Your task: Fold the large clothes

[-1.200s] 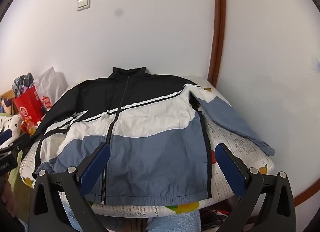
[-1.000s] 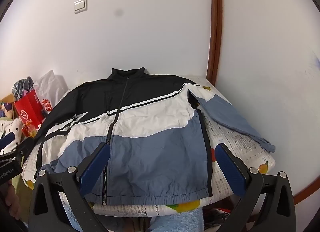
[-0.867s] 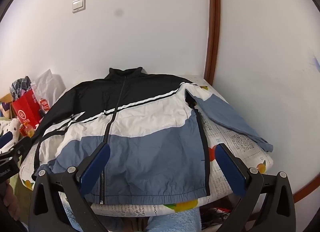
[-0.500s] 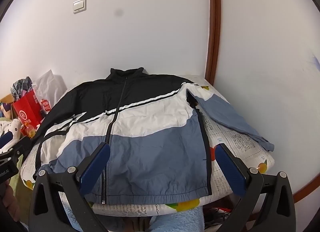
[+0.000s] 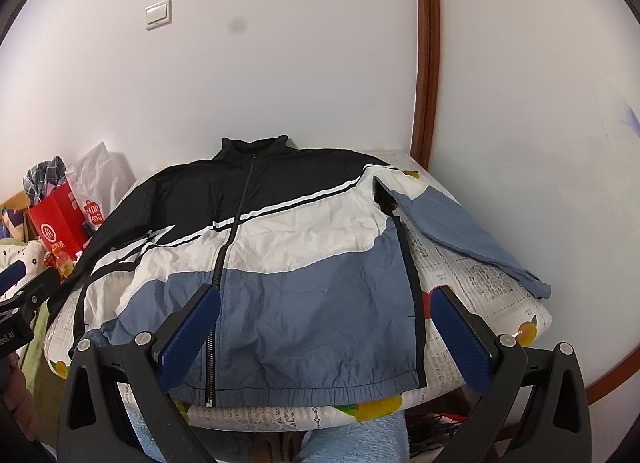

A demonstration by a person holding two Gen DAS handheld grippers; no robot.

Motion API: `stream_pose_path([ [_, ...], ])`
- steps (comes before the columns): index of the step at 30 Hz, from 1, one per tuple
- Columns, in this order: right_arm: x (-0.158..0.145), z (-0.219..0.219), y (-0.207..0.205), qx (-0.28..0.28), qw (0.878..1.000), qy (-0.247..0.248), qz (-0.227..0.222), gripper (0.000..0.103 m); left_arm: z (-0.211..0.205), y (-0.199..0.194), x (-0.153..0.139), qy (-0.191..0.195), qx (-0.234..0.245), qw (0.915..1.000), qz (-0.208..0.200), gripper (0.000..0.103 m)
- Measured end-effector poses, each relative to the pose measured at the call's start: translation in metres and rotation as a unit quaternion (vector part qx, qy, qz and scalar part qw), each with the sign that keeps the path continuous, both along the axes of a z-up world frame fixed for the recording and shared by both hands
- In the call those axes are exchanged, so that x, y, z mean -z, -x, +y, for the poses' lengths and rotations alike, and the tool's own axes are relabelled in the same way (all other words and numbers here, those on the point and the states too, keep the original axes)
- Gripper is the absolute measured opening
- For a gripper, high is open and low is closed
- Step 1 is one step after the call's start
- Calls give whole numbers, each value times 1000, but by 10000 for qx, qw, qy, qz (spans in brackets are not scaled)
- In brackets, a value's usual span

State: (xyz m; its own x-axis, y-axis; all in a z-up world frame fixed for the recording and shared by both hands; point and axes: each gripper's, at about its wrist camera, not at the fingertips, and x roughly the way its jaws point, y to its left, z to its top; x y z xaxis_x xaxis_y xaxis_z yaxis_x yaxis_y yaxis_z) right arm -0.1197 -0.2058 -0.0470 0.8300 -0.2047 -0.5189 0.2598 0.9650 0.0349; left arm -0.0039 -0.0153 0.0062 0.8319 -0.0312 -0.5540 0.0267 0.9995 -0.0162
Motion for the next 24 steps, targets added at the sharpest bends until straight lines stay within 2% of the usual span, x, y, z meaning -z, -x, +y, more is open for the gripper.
stream_pose_path([
  [24, 1, 0, 0, -16, 10000, -18, -27, 103, 0, 1, 3, 27, 20, 10000, -13, 103],
])
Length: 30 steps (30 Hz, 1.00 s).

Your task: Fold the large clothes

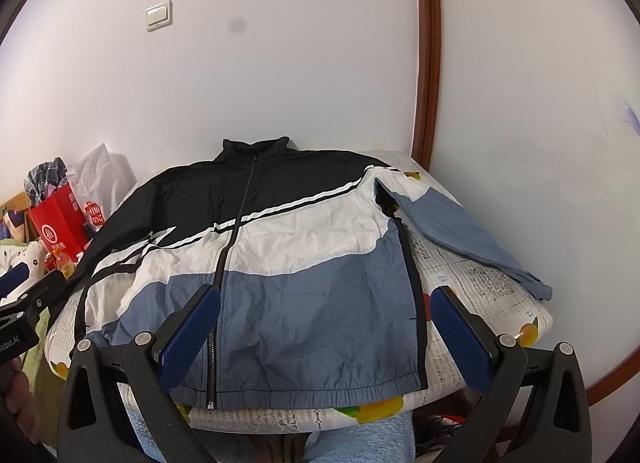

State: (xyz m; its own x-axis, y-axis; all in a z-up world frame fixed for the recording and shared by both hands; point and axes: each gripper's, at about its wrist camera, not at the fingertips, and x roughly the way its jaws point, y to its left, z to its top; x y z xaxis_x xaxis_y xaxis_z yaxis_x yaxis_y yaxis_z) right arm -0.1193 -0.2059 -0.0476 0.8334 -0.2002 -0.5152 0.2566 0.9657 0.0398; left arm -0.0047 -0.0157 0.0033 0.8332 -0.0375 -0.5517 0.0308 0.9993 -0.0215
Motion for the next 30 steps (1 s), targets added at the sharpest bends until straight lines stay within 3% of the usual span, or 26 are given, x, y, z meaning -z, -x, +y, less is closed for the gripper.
stream_pose_path([
  [30, 1, 6, -2, -51, 10000, 68, -11, 103, 2, 1, -5, -77, -167, 9998, -62, 103],
])
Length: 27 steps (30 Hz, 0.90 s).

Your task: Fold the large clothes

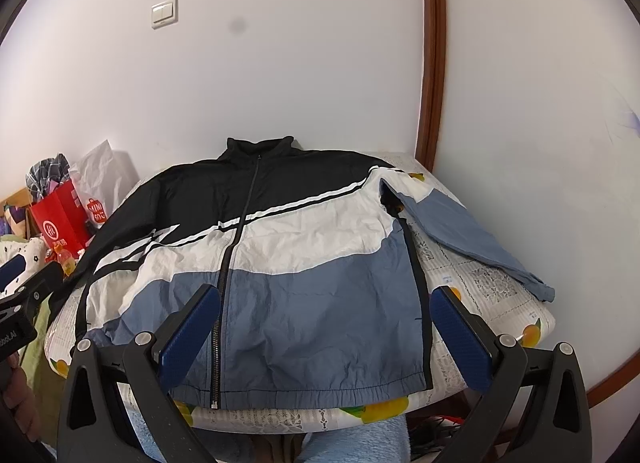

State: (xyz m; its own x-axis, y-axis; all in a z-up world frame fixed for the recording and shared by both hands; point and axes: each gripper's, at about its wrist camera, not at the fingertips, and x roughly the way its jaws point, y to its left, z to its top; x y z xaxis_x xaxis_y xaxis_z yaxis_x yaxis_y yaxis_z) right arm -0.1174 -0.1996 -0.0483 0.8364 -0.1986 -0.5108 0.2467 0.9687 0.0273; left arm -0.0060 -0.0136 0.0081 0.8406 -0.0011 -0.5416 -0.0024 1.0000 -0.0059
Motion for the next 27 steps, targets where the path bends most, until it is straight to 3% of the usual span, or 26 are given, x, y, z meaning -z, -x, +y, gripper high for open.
stream_pose_path([
  [9, 5, -4, -9, 112, 9999, -34, 8, 103, 9, -17, 7, -78, -68, 9999, 108, 103],
  [15, 15, -2, -36, 49, 9998, -78, 188, 103, 27, -39, 19, 71, -131, 9996, 256, 103],
  [23, 38, -4, -85, -149, 9971, -226, 714, 102, 73, -79, 48, -3, -503, 9960, 739, 102],
  [27, 44, -3, -108, -266, 9961, -270, 792, 93, 109, -97, 69, 141, -722, 9920, 1025, 102],
])
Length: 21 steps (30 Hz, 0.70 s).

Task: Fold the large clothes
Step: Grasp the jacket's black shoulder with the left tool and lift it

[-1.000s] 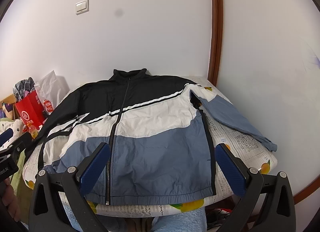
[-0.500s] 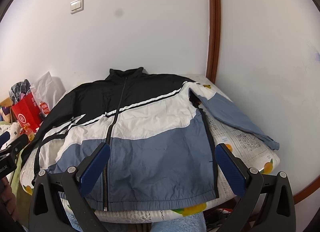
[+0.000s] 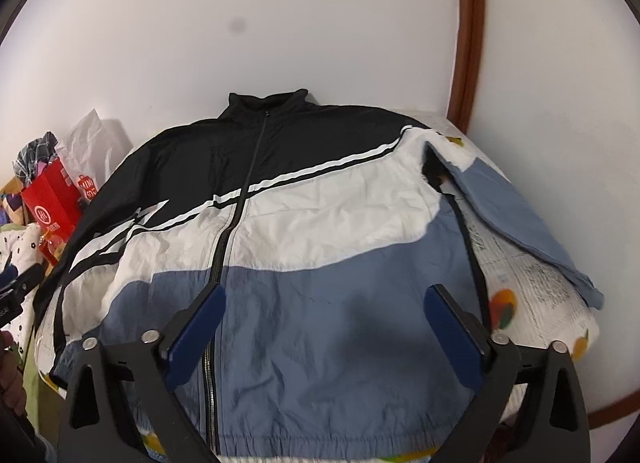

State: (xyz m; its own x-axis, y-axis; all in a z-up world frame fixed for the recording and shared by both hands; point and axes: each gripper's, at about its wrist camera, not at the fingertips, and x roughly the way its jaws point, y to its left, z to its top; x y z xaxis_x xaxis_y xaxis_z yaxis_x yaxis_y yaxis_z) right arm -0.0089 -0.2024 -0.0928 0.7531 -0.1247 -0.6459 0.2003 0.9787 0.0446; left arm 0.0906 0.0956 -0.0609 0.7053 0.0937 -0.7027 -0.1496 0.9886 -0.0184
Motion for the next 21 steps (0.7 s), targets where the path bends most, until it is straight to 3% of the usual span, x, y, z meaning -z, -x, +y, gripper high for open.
stream_pose_path([
  [4, 5, 6, -23, -79, 9999, 87, 71, 79, 32, -10, 19, 81, -247, 9995, 182, 102],
  [13, 14, 23, -73, -305, 9989, 259, 252, 79, 99, -30, 59, -27, -741, 9959, 516, 102],
  [21, 29, 25, -102, -262, 9980, 225, 534, 79, 115, -48, 84, -63, -758, 9942, 765, 97],
])
